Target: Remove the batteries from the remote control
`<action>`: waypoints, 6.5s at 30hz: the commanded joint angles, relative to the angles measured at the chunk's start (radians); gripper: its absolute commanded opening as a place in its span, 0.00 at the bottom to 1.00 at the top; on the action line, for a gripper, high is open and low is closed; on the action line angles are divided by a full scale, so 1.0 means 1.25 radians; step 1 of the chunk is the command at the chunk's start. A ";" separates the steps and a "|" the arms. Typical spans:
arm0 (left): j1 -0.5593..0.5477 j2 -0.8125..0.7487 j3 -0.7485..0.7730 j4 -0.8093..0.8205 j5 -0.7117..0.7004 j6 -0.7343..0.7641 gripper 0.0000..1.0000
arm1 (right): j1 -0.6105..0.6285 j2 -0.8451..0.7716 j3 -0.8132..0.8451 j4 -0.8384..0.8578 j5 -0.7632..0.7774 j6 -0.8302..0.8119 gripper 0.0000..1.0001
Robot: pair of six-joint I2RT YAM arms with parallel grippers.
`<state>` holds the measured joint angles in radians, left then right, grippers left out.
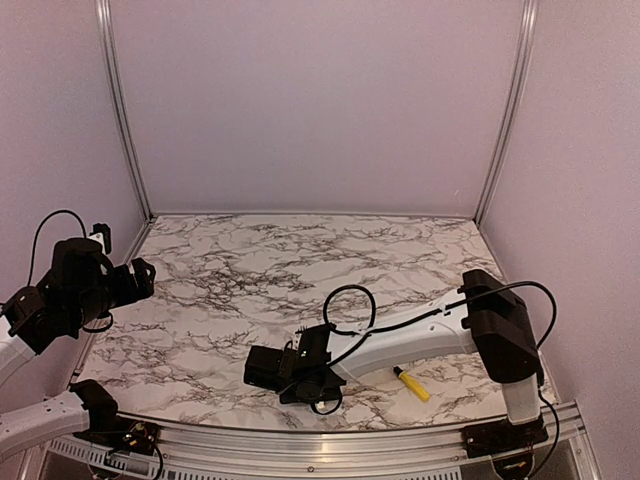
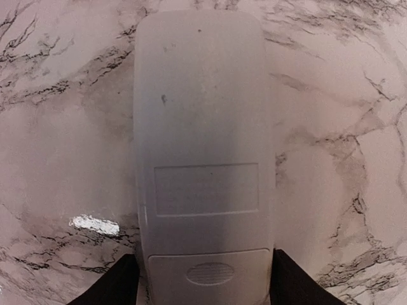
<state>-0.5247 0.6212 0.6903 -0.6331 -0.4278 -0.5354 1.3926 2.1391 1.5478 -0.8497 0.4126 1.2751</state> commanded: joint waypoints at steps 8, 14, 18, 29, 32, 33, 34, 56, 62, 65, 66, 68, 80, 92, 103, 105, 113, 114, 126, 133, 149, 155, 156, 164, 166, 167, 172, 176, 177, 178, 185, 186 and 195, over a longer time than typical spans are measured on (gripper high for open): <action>-0.012 0.013 -0.005 -0.006 -0.004 0.000 0.99 | -0.013 0.009 -0.029 -0.008 0.069 0.060 0.63; -0.012 0.018 -0.006 -0.007 -0.005 -0.001 0.99 | -0.013 -0.014 -0.061 0.004 0.064 0.065 0.36; -0.012 0.021 -0.004 -0.006 -0.004 0.001 0.99 | -0.013 -0.030 -0.066 0.023 0.065 0.019 0.24; -0.012 0.064 0.046 0.070 0.266 0.125 0.99 | -0.013 -0.117 -0.075 0.031 0.098 -0.180 0.08; -0.011 0.139 0.115 0.028 0.347 0.138 0.99 | -0.013 -0.149 -0.084 0.070 0.094 -0.288 0.08; -0.011 0.170 0.152 0.011 0.381 0.142 0.99 | -0.014 -0.159 -0.085 0.073 0.095 -0.315 0.08; -0.011 0.198 0.176 -0.008 0.403 0.140 0.99 | -0.017 -0.168 -0.087 0.075 0.094 -0.340 0.07; -0.011 0.469 0.306 0.022 0.839 0.053 0.97 | -0.104 -0.406 -0.145 0.163 -0.051 -0.799 0.05; -0.002 0.568 0.315 0.119 0.941 0.030 0.94 | -0.117 -0.393 -0.124 0.219 -0.067 -0.873 0.06; 0.000 0.597 0.295 0.195 1.026 0.018 0.88 | -0.117 -0.378 -0.113 0.249 -0.083 -0.895 0.04; 0.000 0.607 0.287 0.226 1.055 0.007 0.87 | -0.117 -0.373 -0.109 0.261 -0.093 -0.899 0.04; 0.000 0.624 0.287 0.250 1.089 0.007 0.84 | -0.117 -0.364 -0.102 0.275 -0.108 -0.904 0.03; 0.000 0.701 0.312 0.227 1.171 0.056 0.72 | -0.117 -0.371 -0.085 0.308 -0.091 -0.930 0.02; 0.000 0.720 0.320 0.176 1.227 0.098 0.46 | -0.120 -0.362 -0.086 0.325 -0.080 -0.963 0.01; 0.000 0.740 0.333 0.155 1.248 0.123 0.00 | -0.119 -0.357 -0.090 0.333 -0.056 -0.950 0.04; -0.001 0.736 0.328 0.165 1.244 0.115 0.00 | -0.119 -0.355 -0.089 0.328 -0.053 -0.943 0.08; 0.000 0.726 0.303 0.209 1.225 0.086 0.00 | -0.121 -0.351 -0.091 0.315 -0.037 -0.906 0.65; 0.000 0.726 0.302 0.211 1.219 0.085 0.00 | -0.121 -0.349 -0.090 0.312 -0.032 -0.901 0.71; 0.000 0.670 0.222 0.371 1.081 -0.036 0.00 | -0.135 -0.379 -0.100 0.263 -0.036 -0.847 0.98; 0.000 0.579 0.114 0.476 0.946 -0.107 0.00 | -0.174 -0.407 -0.092 0.225 -0.082 -0.824 0.98; 0.000 0.448 -0.005 0.600 0.674 -0.228 0.00 | -0.239 -0.454 -0.053 0.197 -0.099 -0.616 0.98; 0.006 0.432 -0.006 0.564 0.642 -0.245 0.00 | -0.251 -0.457 -0.052 0.214 -0.131 -0.529 0.98; 0.006 0.427 -0.022 0.592 0.644 -0.251 0.00 | -0.251 -0.456 -0.052 0.217 -0.132 -0.519 0.98; 0.008 0.462 -0.069 0.792 0.768 -0.319 0.00 | -0.271 -0.432 -0.034 0.249 -0.181 -0.475 0.98; 0.008 0.479 -0.050 0.798 0.799 -0.320 0.00 | -0.309 -0.422 -0.035 0.255 -0.240 -0.448 0.98; 0.009 0.489 -0.042 0.809 0.823 -0.321 0.00 | -0.329 -0.422 -0.043 0.263 -0.280 -0.431 0.98; 0.009 0.527 -0.037 0.928 0.893 -0.378 0.00 | -0.387 -0.434 -0.100 0.370 -0.425 -0.380 0.97; 0.009 0.579 -0.034 1.055 0.956 -0.475 0.00 | -0.389 -0.422 -0.093 0.386 -0.462 -0.375 0.96; 0.009 0.595 -0.031 1.090 0.972 -0.500 0.00 | -0.389 -0.420 -0.092 0.390 -0.470 -0.372 0.96; 0.009 0.610 -0.027 1.121 0.987 -0.526 0.00 | -0.389 -0.418 -0.090 0.396 -0.476 -0.369 0.96; 0.009 0.643 0.032 1.141 1.004 -0.558 0.00 | -0.401 -0.421 -0.077 0.389 -0.483 -0.349 0.95; 0.009 0.643 0.045 1.122 1.004 -0.553 0.00 | -0.406 -0.425 -0.079 0.388 -0.486 -0.347 0.95; 0.009 0.711 0.016 1.416 0.986 -0.779 0.00 | -0.416 -0.447 -0.080 0.412 -0.533 -0.322 0.95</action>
<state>-0.5182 1.4532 0.7380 0.8402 0.8059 -1.3289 0.8791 1.6058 1.4277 -0.3687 -0.2134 0.8490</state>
